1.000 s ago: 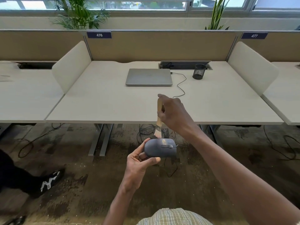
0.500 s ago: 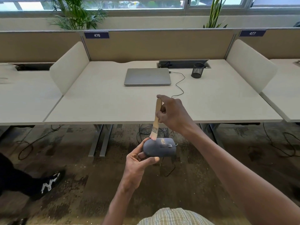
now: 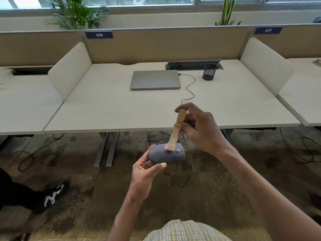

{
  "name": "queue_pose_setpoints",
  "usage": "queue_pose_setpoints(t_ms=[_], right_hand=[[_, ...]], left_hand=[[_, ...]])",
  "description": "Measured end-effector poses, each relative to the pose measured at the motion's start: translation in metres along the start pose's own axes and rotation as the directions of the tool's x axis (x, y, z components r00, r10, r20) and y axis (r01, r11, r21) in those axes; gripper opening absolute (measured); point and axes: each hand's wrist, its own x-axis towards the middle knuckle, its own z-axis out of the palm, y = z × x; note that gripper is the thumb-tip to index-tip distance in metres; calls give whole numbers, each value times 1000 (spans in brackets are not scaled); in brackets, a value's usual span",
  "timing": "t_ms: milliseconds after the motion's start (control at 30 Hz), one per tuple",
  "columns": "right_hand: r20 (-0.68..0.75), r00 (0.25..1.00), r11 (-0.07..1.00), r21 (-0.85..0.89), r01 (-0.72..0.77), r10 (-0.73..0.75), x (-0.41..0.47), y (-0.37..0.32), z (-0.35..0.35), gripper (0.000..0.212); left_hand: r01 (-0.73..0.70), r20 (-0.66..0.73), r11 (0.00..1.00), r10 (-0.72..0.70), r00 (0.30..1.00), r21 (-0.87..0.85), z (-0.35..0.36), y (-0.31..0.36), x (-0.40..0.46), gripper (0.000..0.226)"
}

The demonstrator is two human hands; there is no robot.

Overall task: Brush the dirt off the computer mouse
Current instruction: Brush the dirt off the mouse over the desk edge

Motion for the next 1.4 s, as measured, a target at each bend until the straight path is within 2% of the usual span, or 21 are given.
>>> queue_pose_setpoints(t_ms=[333, 500, 767, 933, 1133, 1300, 1400], right_hand=[[-42, 999, 998, 59, 4, -2, 6, 6, 1, 37], [81, 997, 1000, 20, -12, 11, 11, 7, 3, 48], [3, 999, 999, 33, -33, 33, 22, 9, 3, 43], [99, 995, 1000, 25, 3, -6, 17, 2, 5, 46], [-16, 1000, 1000, -1, 4, -4, 19, 1, 7, 40], [78, 997, 1000, -24, 19, -17, 15, 2, 6, 43], [38, 999, 999, -53, 3, -1, 16, 4, 11, 39]], left_hand=[[14, 15, 1000, -14, 1000, -15, 0, -2, 0, 69], [12, 16, 1000, -12, 1000, -28, -7, -3, -2, 76], [15, 33, 1000, -15, 999, -9, -2, 0, 2, 69], [6, 17, 999, -5, 1000, -42, -5, -1, 3, 70], [24, 33, 999, -23, 999, -45, -1, -1, 8, 67], [23, 25, 999, -22, 999, -32, -5, -1, 10, 73], [29, 45, 999, -28, 999, -23, -4, -3, 10, 75]])
